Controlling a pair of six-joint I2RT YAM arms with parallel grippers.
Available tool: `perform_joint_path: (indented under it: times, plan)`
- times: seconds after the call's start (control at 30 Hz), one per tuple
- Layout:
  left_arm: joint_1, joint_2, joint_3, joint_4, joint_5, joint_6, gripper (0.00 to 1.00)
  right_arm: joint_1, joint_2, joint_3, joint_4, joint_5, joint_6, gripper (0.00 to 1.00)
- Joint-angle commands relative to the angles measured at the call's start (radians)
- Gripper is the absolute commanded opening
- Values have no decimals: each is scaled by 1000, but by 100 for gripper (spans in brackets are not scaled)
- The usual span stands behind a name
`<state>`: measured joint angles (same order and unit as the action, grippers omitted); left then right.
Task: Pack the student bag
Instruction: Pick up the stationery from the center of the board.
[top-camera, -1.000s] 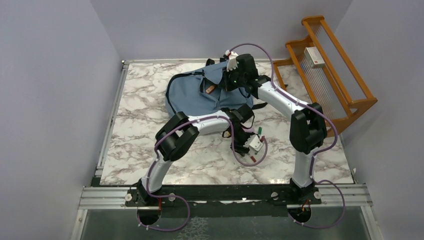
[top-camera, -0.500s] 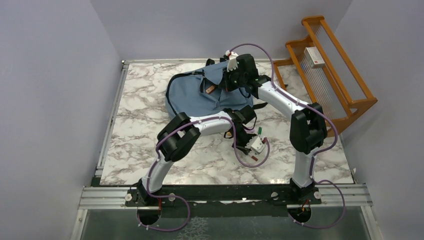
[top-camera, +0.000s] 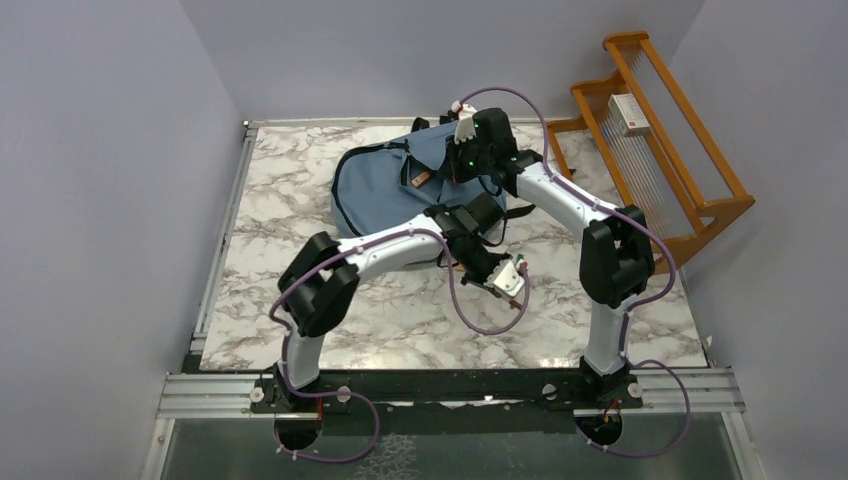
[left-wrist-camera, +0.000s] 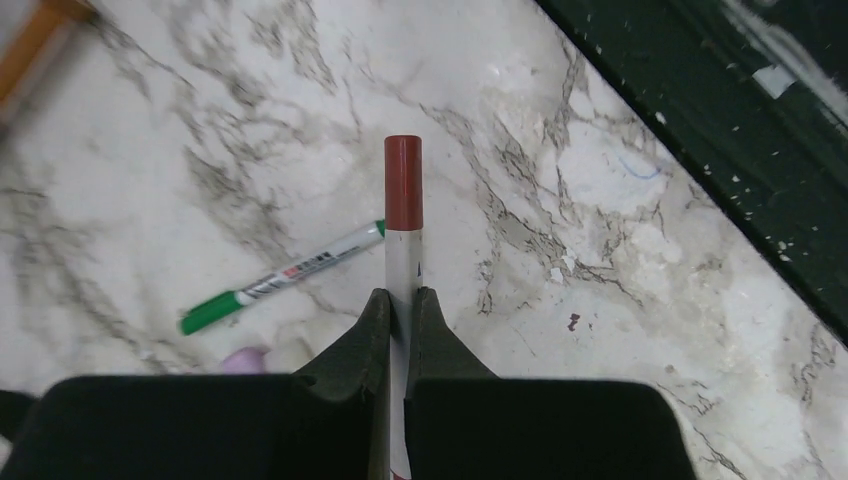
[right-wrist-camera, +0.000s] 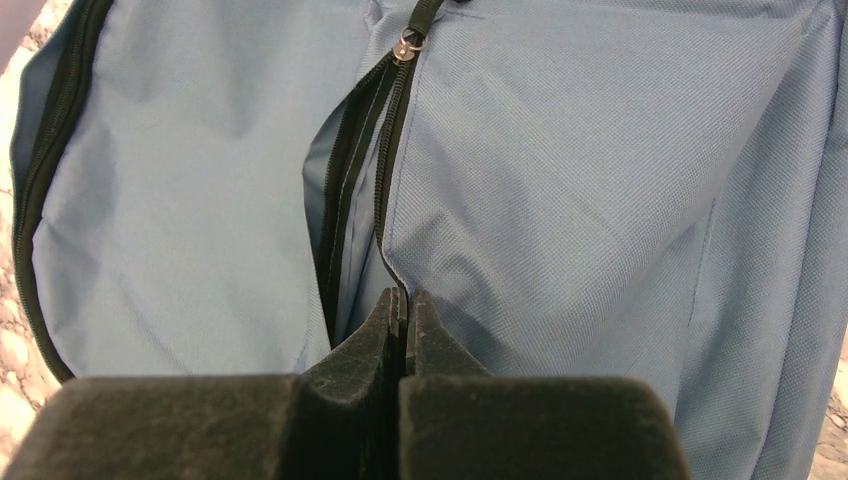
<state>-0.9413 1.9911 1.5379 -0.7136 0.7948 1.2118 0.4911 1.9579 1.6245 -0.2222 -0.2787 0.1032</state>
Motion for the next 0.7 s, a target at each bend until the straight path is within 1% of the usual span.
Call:
perform_joint_path:
  times: [0.0,0.1,0.17,0.27,0.33,0.37,0.47,0.57,0.67]
  plan:
    - [49,-165,-49,0,149,-12,0,-8,-31,13,-36,2,-15,0]
    - [93,-236,-123,8,170,-30,0,-9,-37,7,-23,17,-14,0]
    - [136,-290,-195,43,189,-63,0,-8,-40,5,-15,25,-12,0]
    - [217,-387,-318,163,219,-170,0,-8,-43,3,-5,32,-7,0]
    - [265,-453,-396,265,206,-261,0,-9,-44,1,2,35,0,0]
    - [286,-484,-429,334,190,-312,0,-9,-42,1,3,33,3,0]
    - [343,-563,-505,465,131,-449,0,-9,-37,8,6,22,13,0]
    - [386,-631,-575,601,23,-611,0,-9,-34,13,6,14,22,0]
    - [419,-696,-644,696,-82,-722,0,-8,-33,8,5,13,27,0]
